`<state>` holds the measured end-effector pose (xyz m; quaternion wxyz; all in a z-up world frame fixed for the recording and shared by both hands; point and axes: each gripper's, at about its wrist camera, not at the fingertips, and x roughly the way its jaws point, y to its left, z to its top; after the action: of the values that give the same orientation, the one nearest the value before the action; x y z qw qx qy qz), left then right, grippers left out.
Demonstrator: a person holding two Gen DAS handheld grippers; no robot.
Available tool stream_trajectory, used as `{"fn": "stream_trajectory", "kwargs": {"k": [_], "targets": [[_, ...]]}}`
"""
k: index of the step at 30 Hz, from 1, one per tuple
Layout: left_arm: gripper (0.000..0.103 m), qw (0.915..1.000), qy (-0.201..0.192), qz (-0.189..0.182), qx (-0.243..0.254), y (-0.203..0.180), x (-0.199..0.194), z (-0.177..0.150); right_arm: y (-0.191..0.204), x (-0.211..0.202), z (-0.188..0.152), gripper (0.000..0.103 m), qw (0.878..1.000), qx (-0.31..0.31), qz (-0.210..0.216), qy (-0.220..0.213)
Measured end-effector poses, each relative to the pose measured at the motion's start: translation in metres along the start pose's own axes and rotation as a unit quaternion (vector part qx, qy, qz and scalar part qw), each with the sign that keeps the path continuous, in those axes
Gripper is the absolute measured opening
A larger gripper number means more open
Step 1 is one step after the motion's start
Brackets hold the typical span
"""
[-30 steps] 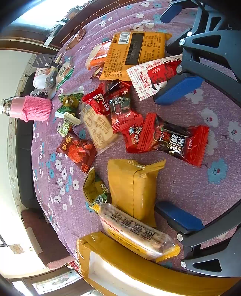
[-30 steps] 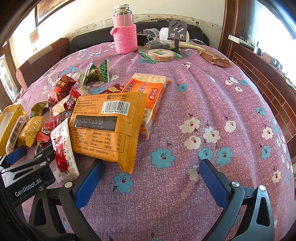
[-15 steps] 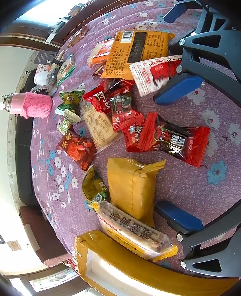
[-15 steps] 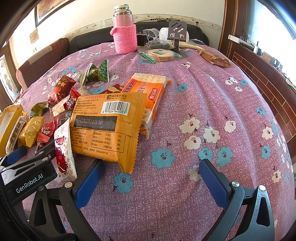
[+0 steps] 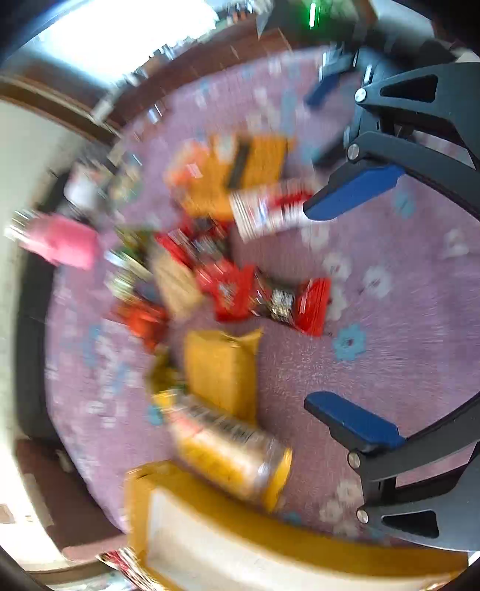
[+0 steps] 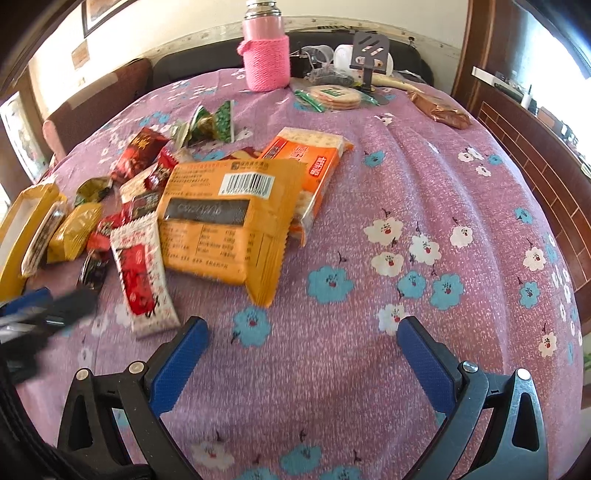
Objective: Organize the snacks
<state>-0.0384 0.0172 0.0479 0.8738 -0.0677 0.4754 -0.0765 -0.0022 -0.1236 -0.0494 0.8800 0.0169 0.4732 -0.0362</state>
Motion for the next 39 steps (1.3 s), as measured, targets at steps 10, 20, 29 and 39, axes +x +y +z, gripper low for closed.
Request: {"fn": "stream_trajectory", "kwargs": {"k": [10,20,29,39], "targets": [[0.098,0.9472,-0.314,-0.013,0.062,0.02,-0.296,0.031,-0.034,-0.163,0.02,0.07,0.989,0.009,0.016,-0.15],[0.103,0.8902,-0.425,0.151,0.064,0.049,-0.421,0.127,-0.051,-0.375,0.114,0.091,0.94,-0.003,-0.009,-0.342],[0.103,0.9645,-0.26,0.029,0.04,0.095,-0.242,0.111,-0.007,-0.19,0.069,0.077,0.978,-0.019,0.147,-0.149],[0.055,0.9895,-0.032,-0.132,0.049,0.063,-0.014,0.04,0.049,-0.03,0.019,0.054,0.989,-0.058,0.136,-0.018]]}}
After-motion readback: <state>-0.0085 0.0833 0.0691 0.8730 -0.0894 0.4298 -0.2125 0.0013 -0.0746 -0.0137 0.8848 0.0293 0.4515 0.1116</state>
